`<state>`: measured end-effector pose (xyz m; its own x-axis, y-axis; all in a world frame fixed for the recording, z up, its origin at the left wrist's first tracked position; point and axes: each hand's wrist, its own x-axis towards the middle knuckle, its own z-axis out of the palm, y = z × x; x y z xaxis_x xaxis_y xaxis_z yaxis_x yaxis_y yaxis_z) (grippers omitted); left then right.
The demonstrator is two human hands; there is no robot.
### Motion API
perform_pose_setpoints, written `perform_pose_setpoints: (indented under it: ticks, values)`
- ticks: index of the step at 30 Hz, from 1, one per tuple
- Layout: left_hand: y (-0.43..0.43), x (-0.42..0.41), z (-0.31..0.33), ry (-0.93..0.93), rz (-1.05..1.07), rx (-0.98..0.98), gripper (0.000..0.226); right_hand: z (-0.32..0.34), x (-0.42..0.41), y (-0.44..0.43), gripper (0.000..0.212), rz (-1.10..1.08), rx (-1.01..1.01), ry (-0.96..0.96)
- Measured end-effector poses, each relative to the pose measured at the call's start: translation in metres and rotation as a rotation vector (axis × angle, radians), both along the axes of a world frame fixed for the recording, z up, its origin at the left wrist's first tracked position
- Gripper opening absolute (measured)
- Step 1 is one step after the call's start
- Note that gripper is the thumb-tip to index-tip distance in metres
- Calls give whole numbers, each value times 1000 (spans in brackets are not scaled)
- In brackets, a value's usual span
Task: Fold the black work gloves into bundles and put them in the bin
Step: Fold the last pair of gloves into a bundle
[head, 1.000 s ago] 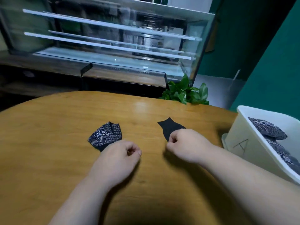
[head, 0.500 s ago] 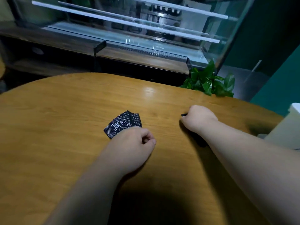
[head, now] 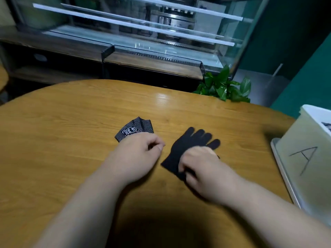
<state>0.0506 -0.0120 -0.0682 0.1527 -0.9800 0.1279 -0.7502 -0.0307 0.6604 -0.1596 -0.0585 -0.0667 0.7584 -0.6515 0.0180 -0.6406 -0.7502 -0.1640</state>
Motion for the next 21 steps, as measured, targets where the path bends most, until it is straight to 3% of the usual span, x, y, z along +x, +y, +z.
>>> perform_pose_setpoints:
  ticks: [8, 12, 14, 17, 21]
  values:
    - [47, -28, -13, -170, -406, 14, 21, -34, -54, 68, 21, -19, 81, -304]
    - [60, -39, -20, -228, -446, 25, 30, -35, -60, 83, 21, -124, 74, -507]
    - [67, -43, -21, -240, -452, 9, 34, -34, -62, 89, 10, -167, 43, -489]
    - [78, -47, -21, -241, -494, 20, 39, -34, -64, 95, 16, -184, 34, -420]
    - [80, -47, -20, -195, -517, -23, 43, -33, -65, 97, 7, -136, 11, -373]
